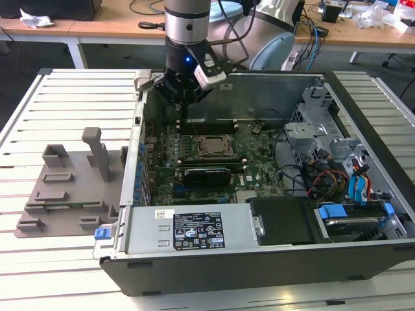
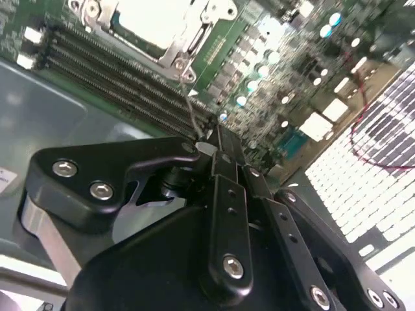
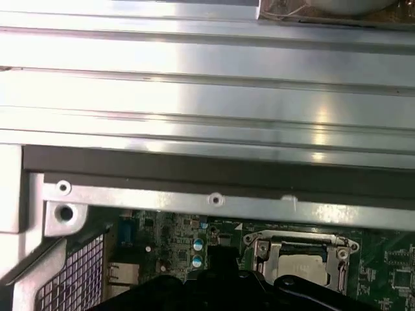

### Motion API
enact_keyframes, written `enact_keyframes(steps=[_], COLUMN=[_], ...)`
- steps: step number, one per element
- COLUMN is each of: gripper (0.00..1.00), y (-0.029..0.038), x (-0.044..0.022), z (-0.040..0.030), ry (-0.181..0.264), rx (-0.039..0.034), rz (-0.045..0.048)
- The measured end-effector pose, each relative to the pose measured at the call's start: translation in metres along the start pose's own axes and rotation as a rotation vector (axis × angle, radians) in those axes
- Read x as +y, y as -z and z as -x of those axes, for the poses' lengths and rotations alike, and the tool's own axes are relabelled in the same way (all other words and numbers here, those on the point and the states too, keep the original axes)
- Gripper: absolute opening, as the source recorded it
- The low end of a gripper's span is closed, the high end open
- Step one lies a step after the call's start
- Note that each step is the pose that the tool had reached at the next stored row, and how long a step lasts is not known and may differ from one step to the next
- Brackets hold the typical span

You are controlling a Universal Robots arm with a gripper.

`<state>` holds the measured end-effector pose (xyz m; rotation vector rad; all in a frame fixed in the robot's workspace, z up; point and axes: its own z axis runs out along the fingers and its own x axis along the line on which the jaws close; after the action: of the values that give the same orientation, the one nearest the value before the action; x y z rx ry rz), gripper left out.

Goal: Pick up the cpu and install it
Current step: 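Install the first cpu locking lever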

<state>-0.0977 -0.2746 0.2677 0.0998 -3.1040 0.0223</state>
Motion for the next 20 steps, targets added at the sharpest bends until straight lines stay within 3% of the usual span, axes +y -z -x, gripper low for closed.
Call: enact_keyframes(steps=[5, 20], gripper=[0.11, 0.11], y=[-0.006, -0.0056], x=[-0.0006, -0.0016], z=[0.001, 0.0174], ry=[0.0, 0.0], rx=[0.0001, 0.0001], rz=[-0.0002, -0.0003])
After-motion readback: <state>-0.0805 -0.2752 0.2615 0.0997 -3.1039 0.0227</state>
